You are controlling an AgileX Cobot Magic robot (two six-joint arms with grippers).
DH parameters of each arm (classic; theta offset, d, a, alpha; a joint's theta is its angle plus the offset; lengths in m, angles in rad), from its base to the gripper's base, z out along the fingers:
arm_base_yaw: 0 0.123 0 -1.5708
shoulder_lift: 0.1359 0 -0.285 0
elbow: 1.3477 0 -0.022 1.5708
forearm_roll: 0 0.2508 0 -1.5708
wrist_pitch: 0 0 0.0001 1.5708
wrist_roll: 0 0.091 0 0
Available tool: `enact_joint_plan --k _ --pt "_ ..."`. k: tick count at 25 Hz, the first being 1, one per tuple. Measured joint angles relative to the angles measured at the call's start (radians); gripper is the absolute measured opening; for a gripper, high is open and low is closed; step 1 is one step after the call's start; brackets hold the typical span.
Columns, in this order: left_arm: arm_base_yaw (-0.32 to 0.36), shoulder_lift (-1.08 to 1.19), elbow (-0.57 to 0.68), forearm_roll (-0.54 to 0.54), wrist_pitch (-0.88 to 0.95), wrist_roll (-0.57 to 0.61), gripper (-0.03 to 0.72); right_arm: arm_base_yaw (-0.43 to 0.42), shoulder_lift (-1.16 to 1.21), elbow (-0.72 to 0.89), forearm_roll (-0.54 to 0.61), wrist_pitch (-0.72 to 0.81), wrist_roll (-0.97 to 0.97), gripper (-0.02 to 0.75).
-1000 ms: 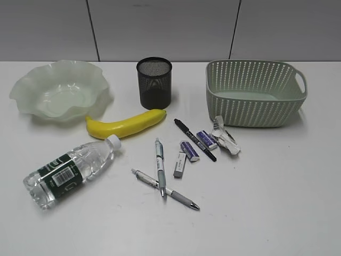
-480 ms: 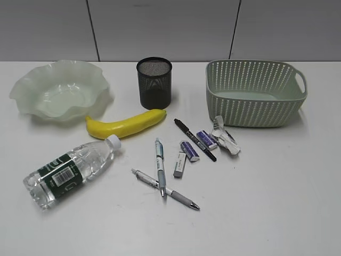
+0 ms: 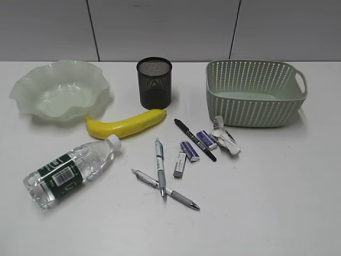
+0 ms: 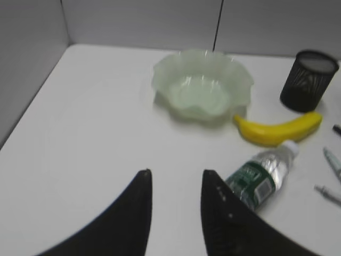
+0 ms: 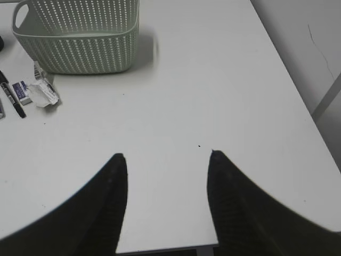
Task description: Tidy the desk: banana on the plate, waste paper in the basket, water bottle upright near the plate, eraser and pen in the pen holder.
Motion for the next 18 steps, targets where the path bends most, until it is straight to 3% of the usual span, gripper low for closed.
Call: enact_joint_plan --k 4,7,13,16,18 --pt "0.000 0.129 -0.008 -0.048 -0.239 0.002 0.237 0.000 0.000 0.000 0.000 0.000 0.000 0.394" --pt "0.000 0.329 -0.011 -0.134 -0.407 0.072 0.237 0.000 0.000 0.000 0.000 0.000 0.000 0.394" --pt "-0.014 0.859 -0.154 -0.444 -0.501 0.483 0.239 0.000 0.000 0.000 0.000 0.000 0.000 0.394" --pt "-0.072 1.108 -0.308 -0.515 -0.410 0.673 0.254 0.000 0.000 0.000 0.000 0.000 0.000 0.394" --pt "-0.126 1.263 -0.434 -0.521 -0.333 0.737 0.283 0.000 0.000 0.000 0.000 0.000 0.000 0.394"
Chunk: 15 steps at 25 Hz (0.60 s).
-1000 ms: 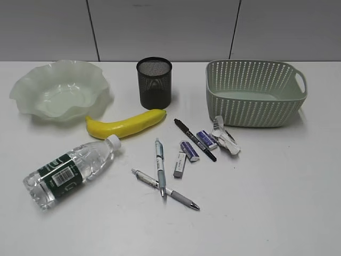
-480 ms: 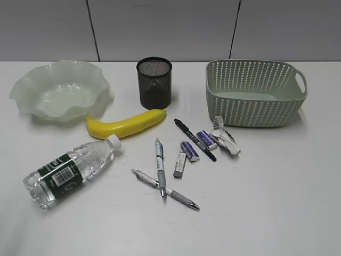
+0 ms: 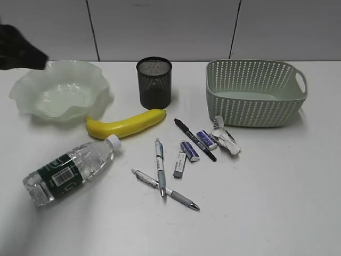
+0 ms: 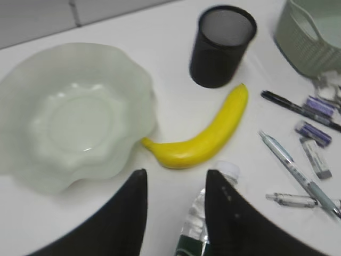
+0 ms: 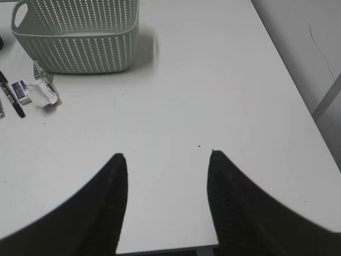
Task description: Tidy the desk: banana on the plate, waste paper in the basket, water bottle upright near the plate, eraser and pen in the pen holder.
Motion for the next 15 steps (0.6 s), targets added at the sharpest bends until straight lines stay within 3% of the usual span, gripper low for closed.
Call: enact_joint_plan --k 6,11,15 --pt "-0.185 0.435 -0.369 0.116 0.163 0.090 0.431 0.000 0.000 0.000 0.000 0.000 0.000 0.394" --pt "-0.287 0.715 -0.672 0.263 0.347 0.093 0.454 0.000 0.000 0.000 0.000 0.000 0.000 0.394" --pt "-0.314 0.881 -0.836 0.303 0.440 0.077 0.461 0.000 0.000 0.000 0.000 0.000 0.000 0.394"
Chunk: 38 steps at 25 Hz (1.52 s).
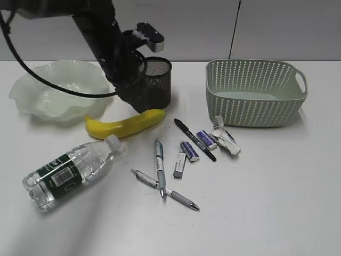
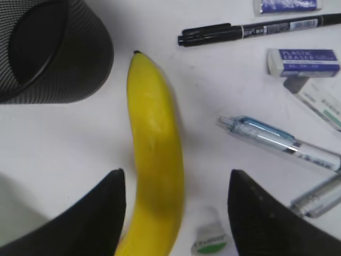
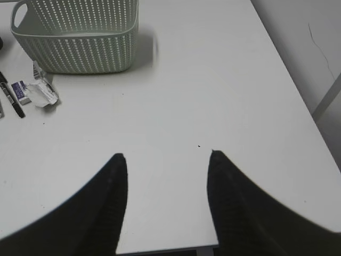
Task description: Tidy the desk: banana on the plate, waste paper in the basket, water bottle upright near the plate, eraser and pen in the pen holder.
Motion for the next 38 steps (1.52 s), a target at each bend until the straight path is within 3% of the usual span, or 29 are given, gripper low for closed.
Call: enact_joint_plan --k 7,15,18,21,33,38 --pt "-0.001 0.141 -0.098 0.076 0.003 -0.045 0.566 0.000 0.000 0.000 0.000 0.000 0.000 0.394" --pt "-0.001 0.222 -0.100 0.091 -0.047 -0.049 0.578 0.000 0.000 0.000 0.000 0.000 0.000 0.394" --pt "-0.003 0.229 -0.101 0.109 -0.072 -0.052 0.507 0.000 0.000 0.000 0.000 0.000 0.000 0.394" --pt "-0.012 0.229 -0.102 0.135 -0.082 -0.054 0.312 0.000 0.000 0.000 0.000 0.000 0.000 0.394" --pt "-0.070 0.183 -0.102 0.138 -0.068 -0.053 0.319 0.000 0.000 0.000 0.000 0.000 0.000 0.394" --pt "-0.082 0.108 -0.102 0.081 -0.035 -0.053 0.319 0.000 0.000 0.000 0.000 0.000 0.000 0.394"
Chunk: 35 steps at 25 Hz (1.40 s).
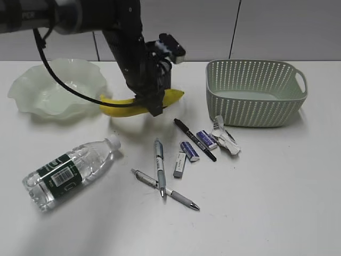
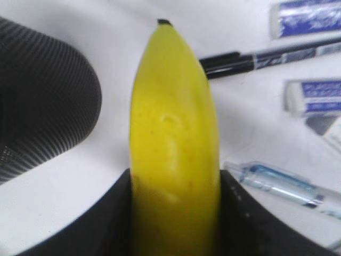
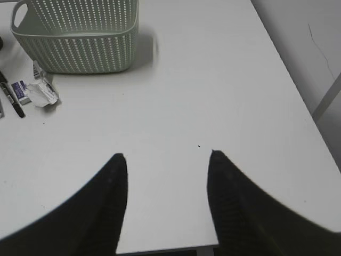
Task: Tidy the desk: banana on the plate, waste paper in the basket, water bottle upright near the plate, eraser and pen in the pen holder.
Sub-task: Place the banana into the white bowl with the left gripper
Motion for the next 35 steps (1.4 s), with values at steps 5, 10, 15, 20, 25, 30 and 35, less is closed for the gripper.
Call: enact_joint_plan --k 5,10,15,20,25,30,35 --pt "-0.005 -0.120 0.000 -0.120 0.026 -0.002 0.319 0.000 0.000 0.000 0.000 0.000 0.000 0.394" --pt "0.004 -0.270 -0.003 -0.009 0.024 -0.077 0.319 0.000 0.000 0.000 0.000 0.000 0.000 0.394" --pt "0.126 -0.306 -0.005 0.146 0.025 -0.192 0.319 0.000 0.000 0.000 0.000 0.000 -0.001 0.394" --pt "0.307 -0.251 -0.005 0.118 0.023 -0.233 0.319 0.000 0.000 0.000 0.000 0.000 -0.001 0.394" --pt "0.414 -0.140 -0.005 -0.040 0.007 -0.239 0.319 0.000 0.000 0.000 0.000 0.000 0.000 0.394" --pt "0.421 -0.059 -0.005 -0.052 -0.043 -0.239 0.340 0.000 0.000 0.000 0.000 0.000 0.000 0.394" --pt "0.419 -0.079 -0.004 -0.065 -0.052 -0.239 0.550 0.000 0.000 0.000 0.000 0.000 0.000 0.394"
